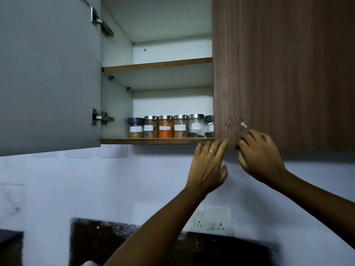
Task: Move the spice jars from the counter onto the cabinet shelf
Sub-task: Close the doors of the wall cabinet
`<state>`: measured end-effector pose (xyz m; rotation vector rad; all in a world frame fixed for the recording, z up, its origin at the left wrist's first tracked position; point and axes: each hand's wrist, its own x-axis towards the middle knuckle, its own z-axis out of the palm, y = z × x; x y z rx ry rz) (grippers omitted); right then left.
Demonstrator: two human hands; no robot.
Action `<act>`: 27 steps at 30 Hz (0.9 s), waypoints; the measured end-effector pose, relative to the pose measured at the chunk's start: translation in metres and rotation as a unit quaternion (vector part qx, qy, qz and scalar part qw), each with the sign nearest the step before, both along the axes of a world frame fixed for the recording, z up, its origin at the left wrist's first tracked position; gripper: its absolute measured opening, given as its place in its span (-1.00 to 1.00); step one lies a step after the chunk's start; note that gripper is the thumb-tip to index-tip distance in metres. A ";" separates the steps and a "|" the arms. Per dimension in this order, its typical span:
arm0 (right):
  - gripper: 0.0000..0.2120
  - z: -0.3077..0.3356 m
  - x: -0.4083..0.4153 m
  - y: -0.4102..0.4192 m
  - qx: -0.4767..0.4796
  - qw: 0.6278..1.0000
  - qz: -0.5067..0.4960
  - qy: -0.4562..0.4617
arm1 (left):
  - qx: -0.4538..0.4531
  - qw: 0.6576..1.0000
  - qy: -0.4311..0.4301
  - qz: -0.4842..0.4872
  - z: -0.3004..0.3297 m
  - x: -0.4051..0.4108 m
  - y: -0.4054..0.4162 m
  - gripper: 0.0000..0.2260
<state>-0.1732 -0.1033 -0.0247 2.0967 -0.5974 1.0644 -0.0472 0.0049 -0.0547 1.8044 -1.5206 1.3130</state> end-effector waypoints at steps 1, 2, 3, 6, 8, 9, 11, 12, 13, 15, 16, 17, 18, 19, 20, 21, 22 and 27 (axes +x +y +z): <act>-0.84 0.001 0.002 0.010 -0.020 1.000 0.012 -0.003 | -0.002 1.000 -0.007 0.002 0.002 0.002 0.010 -0.43; -0.85 0.003 0.005 0.020 -0.039 0.999 0.023 -0.007 | -0.006 1.000 -0.012 0.002 0.006 0.003 0.021 -0.45; -0.85 0.005 0.007 0.030 -0.059 0.998 0.034 -0.010 | -0.014 1.000 -0.017 -0.001 0.010 0.003 0.031 -0.47; -0.76 0.015 0.017 0.070 -0.106 0.990 0.084 -0.036 | -0.052 0.997 -0.042 -0.024 0.025 0.004 0.068 -0.55; -0.73 0.022 0.024 0.099 -0.127 0.982 0.126 -0.063 | -0.091 0.993 -0.056 -0.052 0.035 0.005 0.094 -0.60; -0.74 0.026 0.028 0.115 -0.133 0.977 0.146 -0.080 | -0.112 0.990 -0.061 -0.062 0.040 0.008 0.109 -0.62; -0.77 0.033 0.037 0.148 -0.140 0.967 0.178 -0.117 | -0.148 0.984 -0.066 -0.075 0.051 0.014 0.140 -0.65; -0.79 0.037 0.042 0.164 -0.144 0.962 0.189 -0.132 | -0.162 0.981 -0.068 -0.078 0.056 0.017 0.156 -0.66; -0.80 0.040 0.047 0.179 -0.148 0.959 0.197 -0.143 | -0.175 0.979 -0.071 -0.079 0.060 0.021 0.171 -0.67; -0.80 0.044 0.059 0.213 -0.153 0.953 0.208 -0.160 | -0.195 0.974 -0.078 -0.082 0.066 0.029 0.204 -0.68; -0.80 0.046 0.067 0.232 -0.152 0.950 0.213 -0.170 | -0.202 0.973 -0.081 -0.084 0.068 0.035 0.223 -0.68; -0.81 0.048 0.075 0.250 -0.148 0.948 0.219 -0.178 | -0.208 0.971 -0.084 -0.084 0.070 0.040 0.241 -0.68; -0.81 0.049 0.082 0.269 -0.143 0.946 0.226 -0.183 | -0.213 0.970 -0.087 -0.082 0.071 0.046 0.259 -0.68; -0.81 0.050 0.091 0.288 -0.138 0.945 0.234 -0.185 | -0.219 0.968 -0.088 -0.080 0.072 0.052 0.280 -0.69; -0.81 0.051 0.099 0.306 -0.130 0.943 0.244 -0.185 | -0.224 0.967 -0.090 -0.077 0.074 0.057 0.298 -0.69; -0.81 0.051 0.108 0.327 -0.120 0.940 0.258 -0.188 | -0.230 0.966 -0.090 -0.073 0.075 0.063 0.320 -0.69; -0.80 0.052 0.116 0.348 -0.107 0.935 0.274 -0.196 | -0.240 0.964 -0.089 -0.066 0.077 0.069 0.341 -0.69; -0.52 0.040 0.157 0.439 -0.041 0.897 0.398 -0.188 | -0.338 0.933 -0.119 -0.006 0.088 0.088 0.436 -0.66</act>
